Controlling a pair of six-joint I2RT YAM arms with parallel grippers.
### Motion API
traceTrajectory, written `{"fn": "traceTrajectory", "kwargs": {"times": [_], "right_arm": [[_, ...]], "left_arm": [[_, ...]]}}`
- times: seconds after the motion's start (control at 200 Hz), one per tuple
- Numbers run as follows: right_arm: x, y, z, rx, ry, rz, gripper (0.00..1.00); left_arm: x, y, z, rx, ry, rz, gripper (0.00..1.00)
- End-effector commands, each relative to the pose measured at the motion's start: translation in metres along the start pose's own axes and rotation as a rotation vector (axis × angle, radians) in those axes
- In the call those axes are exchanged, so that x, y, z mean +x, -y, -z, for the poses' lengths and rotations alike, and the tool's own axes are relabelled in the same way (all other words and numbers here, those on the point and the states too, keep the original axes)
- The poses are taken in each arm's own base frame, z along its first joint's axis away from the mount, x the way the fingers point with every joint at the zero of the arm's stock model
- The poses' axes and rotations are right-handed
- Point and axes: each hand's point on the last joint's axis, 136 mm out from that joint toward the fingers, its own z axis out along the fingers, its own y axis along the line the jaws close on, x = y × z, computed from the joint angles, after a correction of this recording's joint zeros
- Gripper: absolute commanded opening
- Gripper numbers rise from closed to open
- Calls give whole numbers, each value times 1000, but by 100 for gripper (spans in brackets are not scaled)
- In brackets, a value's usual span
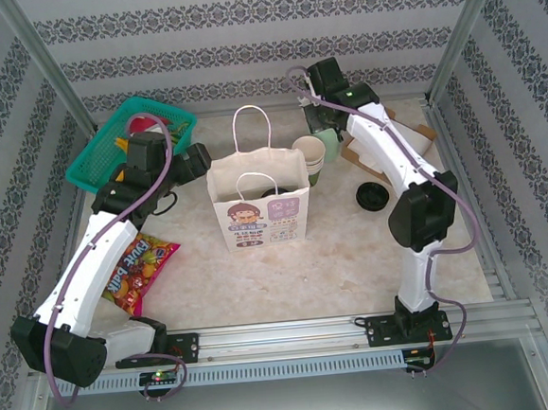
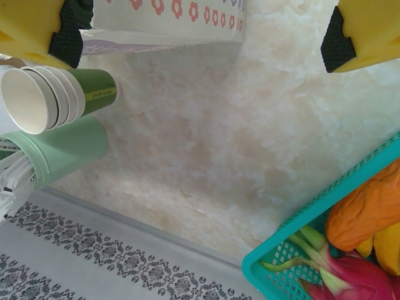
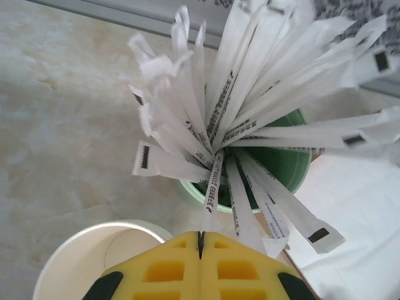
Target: Pack the takeout coffee
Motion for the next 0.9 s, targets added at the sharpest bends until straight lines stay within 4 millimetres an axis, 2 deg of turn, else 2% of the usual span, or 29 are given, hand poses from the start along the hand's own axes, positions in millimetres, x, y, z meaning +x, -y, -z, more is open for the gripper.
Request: {"fn": "traceTrajectory", "kwargs": {"times": [0.0,0.21,0.455,0.694,0.839,0.894], "right_arm": [[-25,-5,37,-33,100,86,0],[-44,-9,100,-120,212,83,0],[-43,-5,169,-180,315,60,0],[-24,-1,242,-268,408,14,0],[7,-3,282,-372,370,-66,0],[21,-9,296,-456,332,-94,0]], "left_arm": [[-7,-3,7,-3,6,13,100],[-4,-18,9,-61,-6,51,100],[0,-25,7,-63,-39,100,100],[4,-28,5,-67,-59,83,99],[11,-27,1,-60,-106,61,100],[14,-25,0,-55,-126,50,100]]}}
